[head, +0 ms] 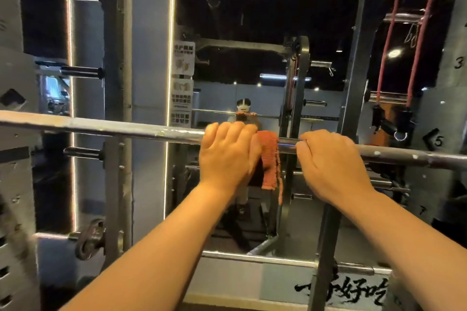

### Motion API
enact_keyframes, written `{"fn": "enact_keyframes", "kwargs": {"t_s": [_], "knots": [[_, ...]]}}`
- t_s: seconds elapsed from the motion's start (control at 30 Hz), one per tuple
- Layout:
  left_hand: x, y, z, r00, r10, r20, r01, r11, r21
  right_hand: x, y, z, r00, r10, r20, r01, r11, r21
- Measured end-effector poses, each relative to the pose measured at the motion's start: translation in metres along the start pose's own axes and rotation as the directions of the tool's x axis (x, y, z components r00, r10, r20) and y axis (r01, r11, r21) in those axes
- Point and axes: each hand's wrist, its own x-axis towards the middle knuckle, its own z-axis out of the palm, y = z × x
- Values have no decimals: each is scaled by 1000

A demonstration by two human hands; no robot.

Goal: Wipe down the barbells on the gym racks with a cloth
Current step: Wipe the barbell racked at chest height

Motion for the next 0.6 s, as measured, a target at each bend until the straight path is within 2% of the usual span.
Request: {"fn": "enact_keyframes", "kwargs": {"t_s": [0.07, 0.13, 0.2, 0.23, 0.33, 0.43, 0.5, 0.6], "knots": [[2, -17, -8, 988, -145, -47, 146, 989, 25, 5, -10, -2, 1000, -16, 24, 19, 992, -124], [11, -11, -8, 959, -282, -34, 284, 957, 57, 12, -21, -1, 988, -143, 63, 153, 970, -190], [17, 12, -5, 933, -360, -17, 360, 933, 11, 20, -28, 4, 980, -178, 88, 184, 981, -60], [16, 23, 0, 945, -326, -6, 326, 945, 17, 21, -29, 8, 986, -156, 59, 156, 988, 2], [6, 27, 7, 998, -55, -1, 55, 998, 41, 16, -27, 18, 977, -165, -135, 166, 986, 1], [0, -8, -3, 992, 120, 39, -121, 992, 33, 14, -22, 21, 975, -182, -126, 177, 983, -46], [-7, -37, -9, 997, 73, 24, -74, 996, 53, 16, -23, 22, 971, -213, -105, 199, 972, -129], [-14, -72, -9, 974, -183, -130, 183, 983, -14, 16, -27, 23, 973, -190, -129, 178, 979, -100]]}}
